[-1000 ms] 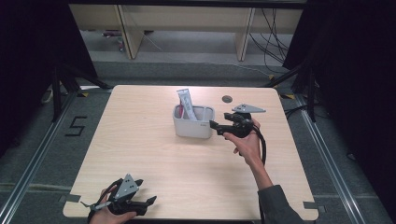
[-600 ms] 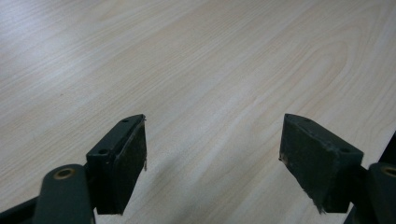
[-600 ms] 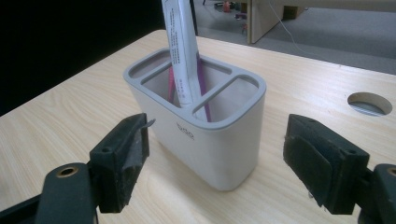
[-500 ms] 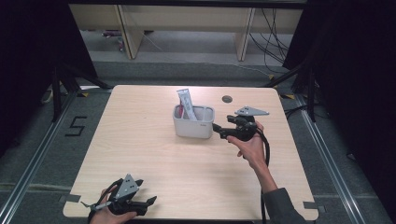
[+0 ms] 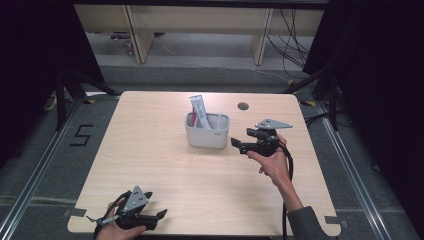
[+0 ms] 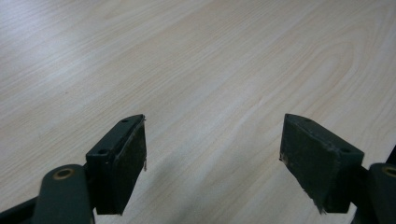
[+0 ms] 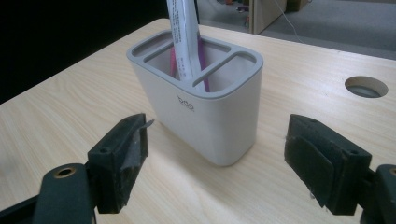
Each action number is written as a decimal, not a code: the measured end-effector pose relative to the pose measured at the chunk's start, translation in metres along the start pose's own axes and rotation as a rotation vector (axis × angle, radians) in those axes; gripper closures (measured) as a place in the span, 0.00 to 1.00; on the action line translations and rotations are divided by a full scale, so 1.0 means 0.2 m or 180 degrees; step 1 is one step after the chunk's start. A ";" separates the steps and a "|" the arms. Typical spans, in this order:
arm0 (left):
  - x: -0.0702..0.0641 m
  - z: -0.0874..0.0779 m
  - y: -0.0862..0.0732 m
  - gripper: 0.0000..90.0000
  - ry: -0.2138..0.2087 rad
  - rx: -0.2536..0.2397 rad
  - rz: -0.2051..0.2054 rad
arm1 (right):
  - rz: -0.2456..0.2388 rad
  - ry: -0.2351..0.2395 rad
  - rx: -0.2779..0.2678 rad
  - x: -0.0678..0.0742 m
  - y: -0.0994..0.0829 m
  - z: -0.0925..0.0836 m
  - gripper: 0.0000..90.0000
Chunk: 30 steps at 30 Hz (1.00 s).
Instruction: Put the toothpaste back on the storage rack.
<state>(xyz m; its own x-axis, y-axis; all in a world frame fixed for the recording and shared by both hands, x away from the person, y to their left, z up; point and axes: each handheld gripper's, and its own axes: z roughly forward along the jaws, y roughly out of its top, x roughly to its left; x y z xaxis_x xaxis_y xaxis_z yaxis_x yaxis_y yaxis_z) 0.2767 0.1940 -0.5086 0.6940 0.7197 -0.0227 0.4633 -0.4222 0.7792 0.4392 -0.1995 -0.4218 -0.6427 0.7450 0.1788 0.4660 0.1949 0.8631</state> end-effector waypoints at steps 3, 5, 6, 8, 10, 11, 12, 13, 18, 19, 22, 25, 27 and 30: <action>0.01 0.00 0.00 0.25 0.0020 0.0021 0.0064 | 0.0001 -0.0044 -0.0058 0.01 -0.01 -0.01 0.25; 0.01 0.00 0.00 0.25 0.0010 0.0042 0.0080 | -0.0105 -0.0008 -0.0054 0.00 -0.01 -0.02 0.25; 0.00 0.00 0.00 0.25 0.0017 0.0044 0.0065 | -0.0002 0.0005 -0.0035 0.02 -0.01 -0.03 0.25; 0.00 0.00 0.00 0.25 0.0007 0.0003 0.0016 | -0.0038 0.0007 -0.0044 0.02 -0.02 -0.03 0.25; 0.00 -0.01 0.00 0.25 0.0015 0.0054 0.0046 | -0.0126 -0.0021 -0.0020 0.02 -0.02 -0.04 0.24; 0.00 -0.01 0.00 0.25 0.0026 0.0041 0.0034 | -0.0068 -0.0011 -0.0020 0.03 -0.03 -0.03 0.24; 0.00 -0.01 0.00 0.25 0.0023 0.0040 0.0025 | -0.0050 0.0023 0.0009 0.03 -0.03 -0.04 0.24; 0.01 -0.01 0.00 0.25 0.0019 0.0039 0.0022 | -0.0117 0.0041 0.0018 0.03 -0.03 -0.03 0.24; 0.00 -0.01 -0.01 0.25 -0.0006 0.0042 0.0039 | -0.0132 -0.0020 0.0123 0.03 -0.06 -0.04 0.25; 0.00 -0.01 -0.01 0.25 0.0013 0.0037 0.0077 | -0.0155 -0.0026 0.0100 0.03 -0.07 -0.04 0.25; 0.00 -0.01 -0.01 0.25 -0.0017 0.0008 0.0040 | -0.0279 -0.0078 0.0139 0.03 -0.08 -0.06 0.24; -0.01 -0.01 -0.01 0.25 -0.0040 -0.0011 0.0039 | -0.0293 -0.0107 0.0156 0.04 -0.10 -0.07 0.24; -0.01 0.00 -0.01 0.25 -0.0022 0.0015 0.0077 | -0.0232 -0.0084 0.0197 0.06 -0.11 -0.08 0.24; -0.01 0.00 -0.01 0.25 -0.0044 -0.0015 0.0049 | -0.0294 -0.0024 0.0179 0.07 -0.13 -0.09 0.25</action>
<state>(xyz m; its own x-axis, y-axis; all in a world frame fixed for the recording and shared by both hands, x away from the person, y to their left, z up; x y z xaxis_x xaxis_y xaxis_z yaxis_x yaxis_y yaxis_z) 0.2739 0.1935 -0.5096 0.7086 0.7053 -0.0192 0.4498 -0.4305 0.7825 0.4075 -0.2064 -0.4335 -0.6799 0.7270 0.0960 0.4385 0.2982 0.8478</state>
